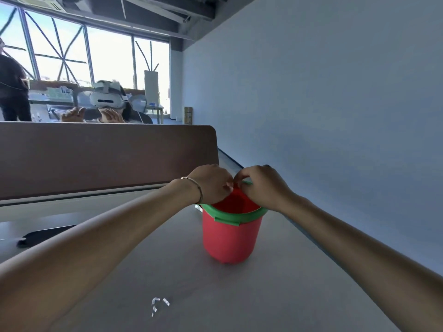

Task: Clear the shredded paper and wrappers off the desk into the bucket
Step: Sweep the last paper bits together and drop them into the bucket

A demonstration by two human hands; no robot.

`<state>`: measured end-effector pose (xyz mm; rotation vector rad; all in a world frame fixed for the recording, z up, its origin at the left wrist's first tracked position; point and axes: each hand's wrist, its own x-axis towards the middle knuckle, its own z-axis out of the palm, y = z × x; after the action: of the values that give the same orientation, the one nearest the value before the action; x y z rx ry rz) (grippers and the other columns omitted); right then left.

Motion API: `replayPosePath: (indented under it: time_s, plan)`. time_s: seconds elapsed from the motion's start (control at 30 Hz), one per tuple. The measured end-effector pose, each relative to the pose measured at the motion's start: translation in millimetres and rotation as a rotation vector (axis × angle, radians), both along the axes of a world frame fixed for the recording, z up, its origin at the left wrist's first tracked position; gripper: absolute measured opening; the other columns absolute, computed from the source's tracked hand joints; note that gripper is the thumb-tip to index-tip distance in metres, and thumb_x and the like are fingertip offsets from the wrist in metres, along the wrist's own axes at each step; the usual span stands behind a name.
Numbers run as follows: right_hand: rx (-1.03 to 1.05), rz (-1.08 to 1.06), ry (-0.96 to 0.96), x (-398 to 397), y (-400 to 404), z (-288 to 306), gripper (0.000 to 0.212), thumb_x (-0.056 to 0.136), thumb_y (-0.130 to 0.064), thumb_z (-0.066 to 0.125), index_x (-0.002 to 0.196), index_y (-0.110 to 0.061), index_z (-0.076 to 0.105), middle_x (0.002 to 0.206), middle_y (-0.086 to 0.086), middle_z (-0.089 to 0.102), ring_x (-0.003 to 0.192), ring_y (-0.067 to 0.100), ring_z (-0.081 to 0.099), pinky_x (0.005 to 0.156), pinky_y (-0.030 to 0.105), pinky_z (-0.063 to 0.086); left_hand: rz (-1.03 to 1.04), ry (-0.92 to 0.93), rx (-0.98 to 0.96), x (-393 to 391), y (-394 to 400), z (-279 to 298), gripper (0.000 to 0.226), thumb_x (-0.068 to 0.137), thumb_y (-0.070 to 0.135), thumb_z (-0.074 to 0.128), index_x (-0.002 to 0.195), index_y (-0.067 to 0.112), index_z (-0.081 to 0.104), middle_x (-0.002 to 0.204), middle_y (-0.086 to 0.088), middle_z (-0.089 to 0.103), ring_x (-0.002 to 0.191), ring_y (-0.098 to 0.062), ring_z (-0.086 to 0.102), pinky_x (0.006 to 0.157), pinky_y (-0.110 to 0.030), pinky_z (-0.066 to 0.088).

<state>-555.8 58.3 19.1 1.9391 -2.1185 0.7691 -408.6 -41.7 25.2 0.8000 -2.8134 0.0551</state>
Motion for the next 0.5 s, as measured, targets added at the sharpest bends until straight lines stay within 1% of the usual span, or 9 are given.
replayPosePath:
  time_s: [0.03, 0.07, 0.13, 0.2, 0.3, 0.4, 0.43, 0.5]
  plan:
    - [-0.015, 0.005, 0.017, 7, 2, 0, 0.027, 0.088, -0.024, 0.055, 0.100, -0.032, 0.078, 0.093, -0.004, 0.079, 0.066, 0.011, 0.063, 0.068, 0.029, 0.052, -0.004, 0.022, -0.013, 7, 2, 0, 0.031, 0.098, 0.034, 0.044, 0.109, 0.029, 0.073, 0.112, 0.001, 0.070, 0.103, -0.021, 0.063, 0.081, -0.031, 0.046]
    - [-0.036, 0.016, 0.032, 14, 4, 0, 0.028, 0.089, -0.021, 0.056, 0.102, -0.032, 0.078, 0.094, -0.003, 0.079, 0.067, 0.012, 0.062, 0.066, 0.030, 0.052, 0.000, 0.044, -0.022, 16, 5, 0, 0.033, 0.098, 0.035, 0.045, 0.117, 0.030, 0.072, 0.118, 0.002, 0.069, 0.110, -0.021, 0.063, 0.087, -0.031, 0.048]
    - [-0.087, 0.059, 0.039, 29, 9, -2, 0.029, 0.088, -0.019, 0.057, 0.104, -0.032, 0.077, 0.098, -0.004, 0.078, 0.082, 0.017, 0.068, 0.073, 0.036, 0.056, 0.018, 0.087, -0.042, 36, 10, -2, 0.034, 0.099, 0.037, 0.047, 0.125, 0.030, 0.068, 0.124, 0.004, 0.066, 0.116, -0.019, 0.061, 0.093, -0.032, 0.047]
    - [-0.135, 0.107, 0.026, 46, 13, -6, 0.026, 0.087, -0.017, 0.058, 0.103, -0.027, 0.076, 0.101, -0.005, 0.076, 0.091, 0.018, 0.068, 0.079, 0.038, 0.056, 0.040, 0.125, -0.051, 59, 16, -7, 0.034, 0.099, 0.037, 0.048, 0.127, 0.030, 0.066, 0.124, 0.004, 0.066, 0.116, -0.019, 0.060, 0.092, -0.033, 0.047]
    - [-0.173, 0.187, 0.013, 74, 19, -23, 0.023, 0.088, -0.014, 0.062, 0.105, -0.021, 0.075, 0.100, -0.006, 0.075, 0.093, 0.014, 0.067, 0.080, 0.034, 0.054, 0.073, 0.165, -0.032, 98, 30, -23, 0.034, 0.097, 0.036, 0.049, 0.127, 0.032, 0.065, 0.122, 0.002, 0.068, 0.113, -0.021, 0.061, 0.091, -0.036, 0.050]
    - [-0.115, 0.262, -0.001, 101, 25, -51, 0.030, 0.088, -0.010, 0.064, 0.114, -0.019, 0.074, 0.099, -0.010, 0.071, 0.100, 0.013, 0.066, 0.080, 0.020, 0.049, 0.172, 0.157, 0.051, 134, 46, -47, 0.038, 0.098, 0.038, 0.052, 0.135, 0.033, 0.060, 0.131, 0.001, 0.064, 0.119, -0.022, 0.060, 0.094, -0.035, 0.048]
    - [-0.084, 0.282, -0.014, 109, 28, -63, 0.032, 0.088, -0.010, 0.064, 0.117, -0.021, 0.074, 0.106, -0.009, 0.073, 0.105, 0.012, 0.066, 0.085, 0.022, 0.049, 0.200, 0.144, 0.063, 145, 51, -57, 0.039, 0.098, 0.039, 0.052, 0.135, 0.033, 0.059, 0.133, 0.002, 0.063, 0.120, -0.022, 0.059, 0.095, -0.035, 0.048]
    - [-0.023, 0.308, -0.039, 122, 35, -89, 0.034, 0.089, -0.013, 0.062, 0.120, -0.023, 0.072, 0.122, -0.007, 0.072, 0.114, 0.013, 0.065, 0.098, 0.031, 0.051, 0.234, 0.120, 0.086, 165, 59, -79, 0.038, 0.098, 0.040, 0.051, 0.134, 0.032, 0.059, 0.136, 0.005, 0.062, 0.120, -0.020, 0.059, 0.098, -0.038, 0.048]
